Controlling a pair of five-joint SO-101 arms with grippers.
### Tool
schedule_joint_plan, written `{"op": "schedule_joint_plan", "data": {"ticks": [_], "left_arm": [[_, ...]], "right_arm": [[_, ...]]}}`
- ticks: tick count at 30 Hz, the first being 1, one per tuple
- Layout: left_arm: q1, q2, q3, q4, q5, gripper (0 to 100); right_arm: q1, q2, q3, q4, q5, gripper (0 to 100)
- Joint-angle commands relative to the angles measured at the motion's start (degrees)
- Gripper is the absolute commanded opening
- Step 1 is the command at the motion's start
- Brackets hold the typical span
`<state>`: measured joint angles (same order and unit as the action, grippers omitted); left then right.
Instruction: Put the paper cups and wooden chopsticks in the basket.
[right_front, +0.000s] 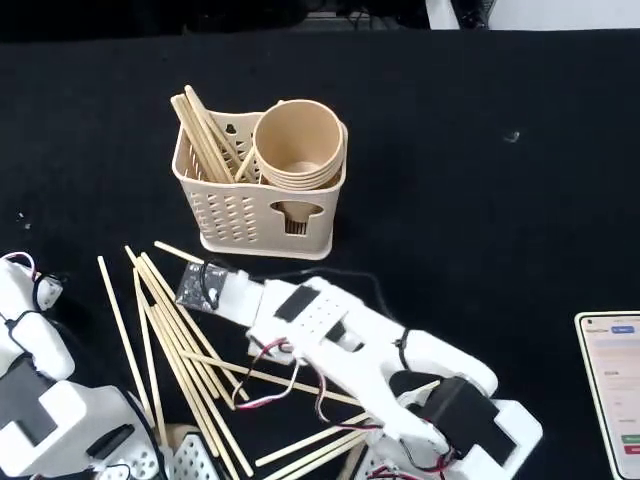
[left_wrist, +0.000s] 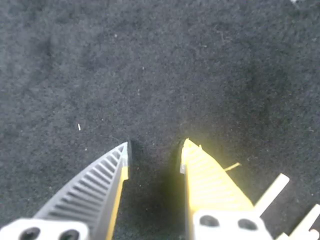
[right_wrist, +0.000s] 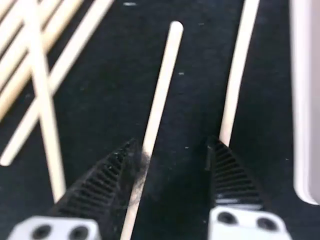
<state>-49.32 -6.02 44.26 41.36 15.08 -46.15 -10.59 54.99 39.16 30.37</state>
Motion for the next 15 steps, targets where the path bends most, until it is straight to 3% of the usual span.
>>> {"op": "schedule_joint_plan", "data": {"ticks": [1,5,15], "left_arm": [[1.8,-1.3,0.2,-0.4,0.2,18],[1.8,-1.4,0.2,-0.4,0.2,18],[1.8,-1.4,0.2,-0.4,0.2,18]], "right_arm": [[1.9,0.5,-2.3,-0.5,2.7,18.1],[1.9,0.3,-2.2,-0.4,3.9,0.6],[3.9,-9.1,-1.8,10.7,4.1,1.0]]}}
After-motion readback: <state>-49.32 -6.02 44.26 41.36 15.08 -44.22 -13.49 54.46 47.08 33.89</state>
